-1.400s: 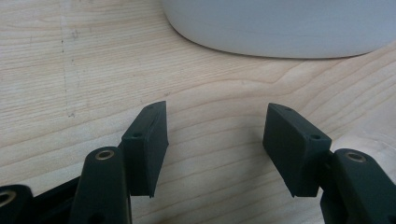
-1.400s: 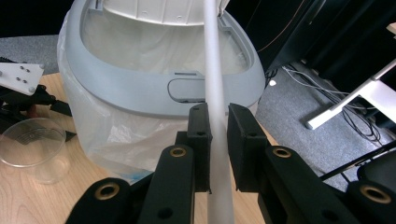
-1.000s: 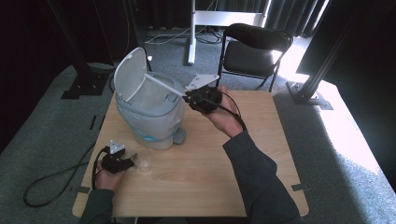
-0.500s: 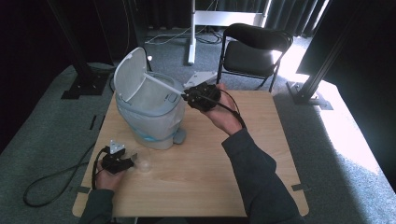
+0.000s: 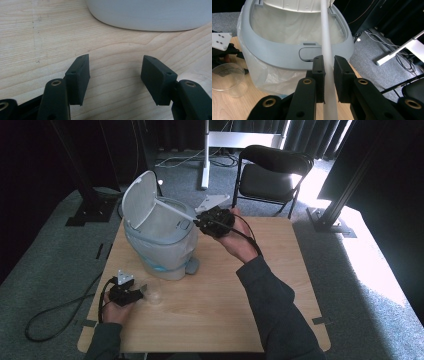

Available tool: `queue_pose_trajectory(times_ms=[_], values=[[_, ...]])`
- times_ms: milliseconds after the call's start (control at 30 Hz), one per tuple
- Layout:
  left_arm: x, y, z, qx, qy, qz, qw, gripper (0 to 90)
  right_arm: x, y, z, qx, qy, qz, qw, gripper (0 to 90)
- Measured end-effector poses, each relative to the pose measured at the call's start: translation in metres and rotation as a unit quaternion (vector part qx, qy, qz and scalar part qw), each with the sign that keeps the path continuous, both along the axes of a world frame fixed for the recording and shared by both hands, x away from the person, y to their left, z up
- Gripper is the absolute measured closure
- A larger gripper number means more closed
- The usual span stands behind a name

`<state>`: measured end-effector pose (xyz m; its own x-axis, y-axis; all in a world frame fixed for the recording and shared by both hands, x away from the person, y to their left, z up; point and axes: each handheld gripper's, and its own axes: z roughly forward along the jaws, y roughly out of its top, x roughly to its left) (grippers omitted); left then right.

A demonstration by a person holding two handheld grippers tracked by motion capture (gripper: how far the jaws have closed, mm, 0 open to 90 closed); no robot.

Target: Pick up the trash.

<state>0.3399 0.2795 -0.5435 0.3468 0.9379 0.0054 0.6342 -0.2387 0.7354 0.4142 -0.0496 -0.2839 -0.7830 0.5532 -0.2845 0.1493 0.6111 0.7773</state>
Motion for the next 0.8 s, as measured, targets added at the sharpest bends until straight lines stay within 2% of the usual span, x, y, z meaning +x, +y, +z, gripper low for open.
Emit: queue_pose_trajectory(times_ms=[800], values=[[0.0001, 0.0003, 0.0, 0.001, 0.0, 0.0, 1.0, 40.4, 0.002, 0.0038, 0.0069, -0.001, 0.0, -0.007, 1.0, 79.1]])
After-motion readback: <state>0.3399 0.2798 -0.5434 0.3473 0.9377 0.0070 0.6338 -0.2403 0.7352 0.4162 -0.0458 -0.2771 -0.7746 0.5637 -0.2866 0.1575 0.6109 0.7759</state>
